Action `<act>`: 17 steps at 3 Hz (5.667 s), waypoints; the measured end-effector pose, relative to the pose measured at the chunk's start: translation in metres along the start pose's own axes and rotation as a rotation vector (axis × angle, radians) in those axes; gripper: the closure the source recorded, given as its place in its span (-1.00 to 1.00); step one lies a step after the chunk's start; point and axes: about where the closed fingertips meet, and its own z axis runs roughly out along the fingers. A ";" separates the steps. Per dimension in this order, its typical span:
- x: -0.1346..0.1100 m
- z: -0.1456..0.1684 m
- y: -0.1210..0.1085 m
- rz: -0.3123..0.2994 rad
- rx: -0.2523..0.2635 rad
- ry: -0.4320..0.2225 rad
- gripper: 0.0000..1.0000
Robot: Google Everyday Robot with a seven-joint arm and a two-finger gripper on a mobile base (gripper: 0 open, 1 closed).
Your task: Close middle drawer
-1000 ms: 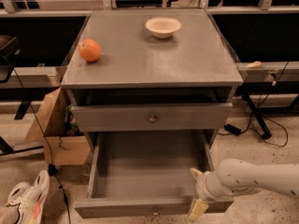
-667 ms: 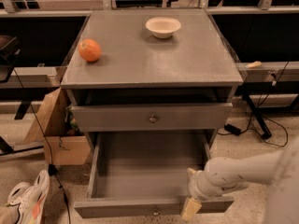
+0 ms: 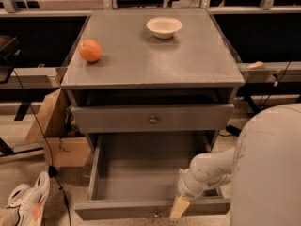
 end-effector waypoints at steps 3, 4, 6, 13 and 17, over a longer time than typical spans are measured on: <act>-0.008 0.017 0.013 0.018 -0.092 -0.087 0.46; -0.008 0.015 0.014 0.018 -0.092 -0.087 0.92; -0.015 0.018 0.010 0.022 -0.106 -0.133 0.62; -0.003 0.019 -0.013 -0.004 -0.049 -0.207 -0.90; -0.003 0.011 -0.012 -0.016 -0.033 -0.219 0.85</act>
Offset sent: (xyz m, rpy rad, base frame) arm 0.0557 0.0134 -0.0260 0.4564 0.0571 0.0503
